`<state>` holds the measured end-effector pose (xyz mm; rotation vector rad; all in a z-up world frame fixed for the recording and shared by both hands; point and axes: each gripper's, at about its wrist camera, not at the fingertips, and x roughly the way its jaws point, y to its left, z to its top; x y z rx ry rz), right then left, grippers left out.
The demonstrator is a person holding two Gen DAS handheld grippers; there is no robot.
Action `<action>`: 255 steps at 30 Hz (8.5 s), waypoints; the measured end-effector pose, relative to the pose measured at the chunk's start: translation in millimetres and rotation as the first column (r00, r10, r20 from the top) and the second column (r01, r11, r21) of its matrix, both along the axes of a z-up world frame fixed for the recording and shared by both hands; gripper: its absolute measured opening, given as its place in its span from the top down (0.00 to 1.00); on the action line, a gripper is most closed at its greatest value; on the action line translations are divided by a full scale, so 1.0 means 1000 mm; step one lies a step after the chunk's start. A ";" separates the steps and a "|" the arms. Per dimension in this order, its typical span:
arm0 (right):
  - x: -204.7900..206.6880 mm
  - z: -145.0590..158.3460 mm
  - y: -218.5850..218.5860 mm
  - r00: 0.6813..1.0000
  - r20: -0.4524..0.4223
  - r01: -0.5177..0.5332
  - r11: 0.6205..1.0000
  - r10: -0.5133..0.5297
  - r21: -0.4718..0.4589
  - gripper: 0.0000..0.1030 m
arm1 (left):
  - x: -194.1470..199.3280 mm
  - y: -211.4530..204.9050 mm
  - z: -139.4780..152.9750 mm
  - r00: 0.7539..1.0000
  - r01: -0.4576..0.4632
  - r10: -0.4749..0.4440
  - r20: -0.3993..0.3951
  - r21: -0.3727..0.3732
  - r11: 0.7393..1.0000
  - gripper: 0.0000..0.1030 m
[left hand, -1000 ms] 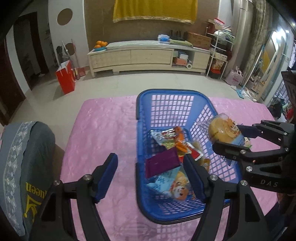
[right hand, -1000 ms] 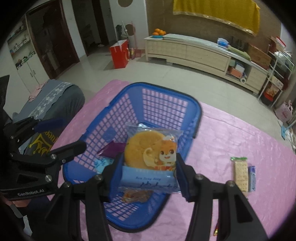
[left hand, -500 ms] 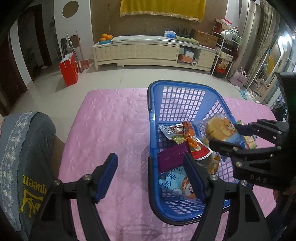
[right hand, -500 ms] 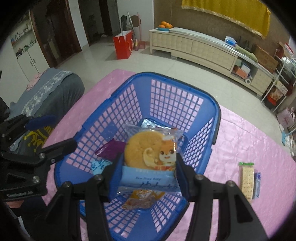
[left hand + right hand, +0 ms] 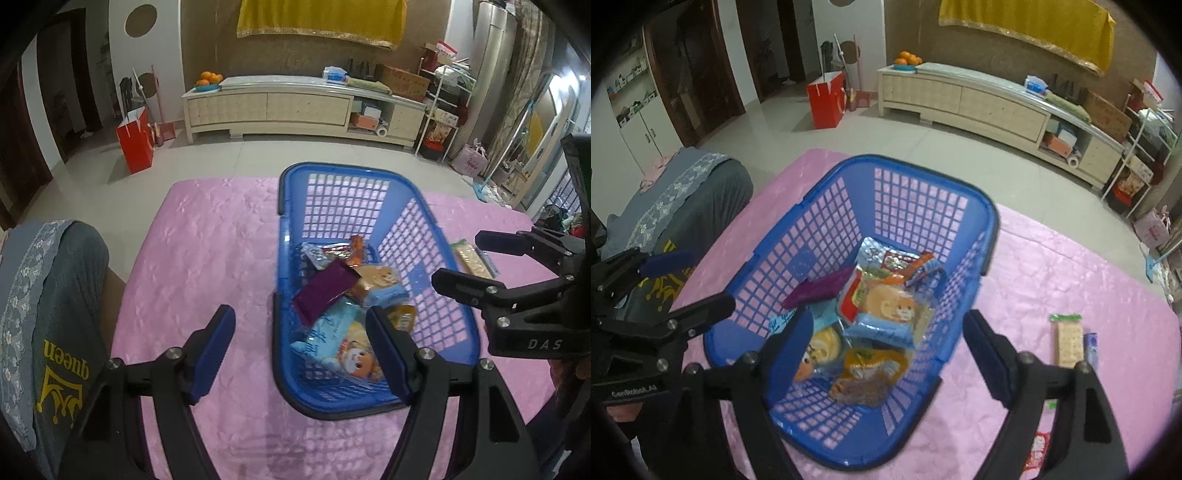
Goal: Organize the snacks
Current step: 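Withdraw both tools from the basket toward the remaining snacks, then lower the right tool onto the red spicy pack and close on it, then lower the left tool onto the cracker pack and close on it, then carry the cracker pack and red spicy pack over the blue basket with both tools, then open the left tool to drop the cracker pack while the right tool drops the red pack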
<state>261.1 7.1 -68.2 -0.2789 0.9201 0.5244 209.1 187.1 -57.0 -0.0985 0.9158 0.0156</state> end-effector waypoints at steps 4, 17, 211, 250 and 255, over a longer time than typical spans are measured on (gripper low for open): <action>-0.011 0.012 -0.017 1.000 0.005 0.011 1.000 -0.011 0.013 0.16 | -0.009 -0.020 0.013 0.999 0.026 -0.026 0.022 0.010 1.000 0.31; -0.052 0.041 -0.089 0.993 0.062 0.100 0.994 -0.102 0.038 0.16 | -0.033 -0.090 0.037 0.987 0.139 -0.141 0.075 0.031 0.990 0.21; -0.052 0.012 -0.075 0.999 0.000 0.049 0.997 -0.050 0.061 0.95 | -0.026 -0.078 0.025 0.991 0.134 -0.135 0.001 0.045 0.990 0.45; 0.004 -0.011 -0.029 0.998 -0.054 0.011 1.000 -0.010 0.022 0.95 | 0.038 -0.048 -0.023 0.983 0.170 -0.168 -0.067 0.018 0.985 0.27; -0.003 -0.002 -0.012 0.999 -0.043 -0.027 0.999 0.029 0.030 0.95 | 0.021 -0.035 -0.010 0.990 0.133 -0.132 -0.046 0.030 0.991 0.27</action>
